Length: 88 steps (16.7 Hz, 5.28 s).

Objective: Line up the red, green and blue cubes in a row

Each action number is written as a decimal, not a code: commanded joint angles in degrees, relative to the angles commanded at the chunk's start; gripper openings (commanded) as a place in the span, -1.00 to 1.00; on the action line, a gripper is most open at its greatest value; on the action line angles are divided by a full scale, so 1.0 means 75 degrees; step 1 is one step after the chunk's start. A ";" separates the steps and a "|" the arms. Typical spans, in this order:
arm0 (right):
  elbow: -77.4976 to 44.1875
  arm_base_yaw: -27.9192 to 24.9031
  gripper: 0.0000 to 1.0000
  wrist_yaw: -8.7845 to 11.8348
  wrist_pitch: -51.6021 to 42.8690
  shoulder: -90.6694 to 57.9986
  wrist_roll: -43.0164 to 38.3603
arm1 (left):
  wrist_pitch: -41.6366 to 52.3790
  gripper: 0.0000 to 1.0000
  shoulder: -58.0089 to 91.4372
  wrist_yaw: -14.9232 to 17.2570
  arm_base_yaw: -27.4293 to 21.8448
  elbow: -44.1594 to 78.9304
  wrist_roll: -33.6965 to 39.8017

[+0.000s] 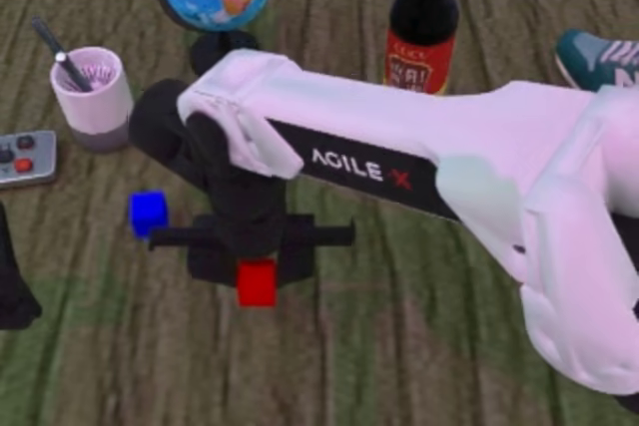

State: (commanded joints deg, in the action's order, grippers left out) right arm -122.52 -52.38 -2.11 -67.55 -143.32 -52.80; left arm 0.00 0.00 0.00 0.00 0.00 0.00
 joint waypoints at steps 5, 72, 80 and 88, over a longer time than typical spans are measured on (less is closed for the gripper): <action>0.0065 -0.0004 -0.85 -0.0002 0.0065 -0.0003 -0.0002 | 0.0000 1.00 0.0000 0.0000 0.0000 0.0000 0.0000; 1.6040 0.6800 1.00 0.0179 0.8744 1.8784 0.6967 | 0.8843 1.00 1.6512 0.0029 -0.3790 1.3451 0.2115; 1.6336 0.6908 1.00 0.0282 0.9007 1.9109 0.7041 | 0.8924 1.00 1.6810 0.0025 -0.3822 1.3717 0.2154; 1.6336 0.6908 1.00 0.0282 0.9007 1.9109 0.7041 | 0.7051 1.00 1.7425 0.0029 -0.3834 1.2502 0.2137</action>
State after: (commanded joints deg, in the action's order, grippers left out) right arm 0.00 -0.57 0.00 0.00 0.00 0.00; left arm 52.88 130.69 0.22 -28.75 93.77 16.03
